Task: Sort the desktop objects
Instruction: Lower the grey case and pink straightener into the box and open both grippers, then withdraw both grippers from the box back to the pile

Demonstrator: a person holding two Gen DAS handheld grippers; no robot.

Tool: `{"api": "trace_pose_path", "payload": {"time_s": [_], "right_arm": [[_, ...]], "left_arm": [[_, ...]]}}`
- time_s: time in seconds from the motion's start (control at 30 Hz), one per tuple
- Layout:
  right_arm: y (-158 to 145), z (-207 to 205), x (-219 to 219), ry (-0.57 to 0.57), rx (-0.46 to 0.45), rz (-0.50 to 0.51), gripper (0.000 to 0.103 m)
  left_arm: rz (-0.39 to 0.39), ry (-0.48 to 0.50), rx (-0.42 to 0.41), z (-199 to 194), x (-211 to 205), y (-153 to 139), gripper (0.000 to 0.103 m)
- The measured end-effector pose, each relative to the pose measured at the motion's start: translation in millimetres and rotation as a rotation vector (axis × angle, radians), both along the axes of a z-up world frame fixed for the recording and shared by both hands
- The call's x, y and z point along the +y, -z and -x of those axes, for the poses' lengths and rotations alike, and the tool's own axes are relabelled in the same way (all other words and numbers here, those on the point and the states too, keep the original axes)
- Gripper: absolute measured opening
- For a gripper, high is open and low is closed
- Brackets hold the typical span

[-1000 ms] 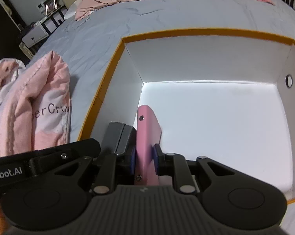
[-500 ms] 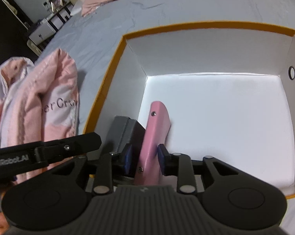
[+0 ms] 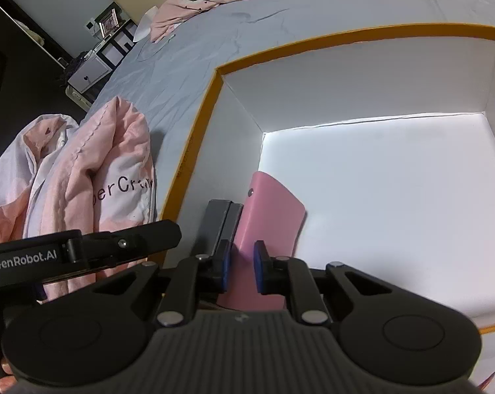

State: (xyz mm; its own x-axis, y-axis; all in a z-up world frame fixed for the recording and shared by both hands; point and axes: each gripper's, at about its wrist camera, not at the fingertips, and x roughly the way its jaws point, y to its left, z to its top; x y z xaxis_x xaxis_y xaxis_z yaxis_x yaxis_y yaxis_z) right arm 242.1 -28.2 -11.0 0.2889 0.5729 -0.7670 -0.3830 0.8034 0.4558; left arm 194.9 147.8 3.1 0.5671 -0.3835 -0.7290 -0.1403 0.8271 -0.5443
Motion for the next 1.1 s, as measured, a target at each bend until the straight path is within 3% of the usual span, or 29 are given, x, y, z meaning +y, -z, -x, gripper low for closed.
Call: {"api": "trace_pose_path", "payload": {"time_s": [0.53, 0.7, 0.87, 0.93, 1.1], "right_arm": [[-2.6, 3.3, -7.8, 0.012, -0.023, -0.005, 0.020], [-20.5, 18.2, -18.0, -0.004, -0.109, -0.010, 0.020], [-43.9, 53.8, -38.2, -0.028, -0.226, -0.029, 0.022], [-49.3, 68.4, -46.2, -0.038, -0.255, -0.032, 0.027], [-54.6, 106.3, -69.9, -0.017, -0.320, -0.003, 0.027]], "left_arm": [[-0.039, -0.023, -0.020, 5.1, -1.3, -5.4, 0.025], [-0.098, -0.024, -0.042, 20.5, -4.0, -20.9, 0.025], [-0.248, -0.037, -0.033, 52.7, -19.2, -34.2, 0.025], [-0.267, -0.010, -0.034, 65.9, -27.6, -36.9, 0.025], [-0.266, 0.052, -0.029, 92.0, -45.9, -34.9, 0.028]]}}
